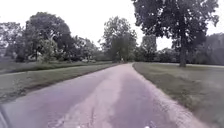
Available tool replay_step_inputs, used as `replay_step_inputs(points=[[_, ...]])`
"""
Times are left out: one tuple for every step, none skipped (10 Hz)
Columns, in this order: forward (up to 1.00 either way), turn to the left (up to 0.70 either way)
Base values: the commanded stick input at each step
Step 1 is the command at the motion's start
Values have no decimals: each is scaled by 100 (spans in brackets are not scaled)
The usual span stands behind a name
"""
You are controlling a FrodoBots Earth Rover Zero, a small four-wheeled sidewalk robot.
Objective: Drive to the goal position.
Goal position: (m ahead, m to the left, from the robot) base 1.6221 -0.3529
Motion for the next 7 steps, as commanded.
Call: replay_step_inputs(points=[[70, 0], [70, -2], [70, -5], [70, -7], [70, -10], [70, -12], [70, -13]])
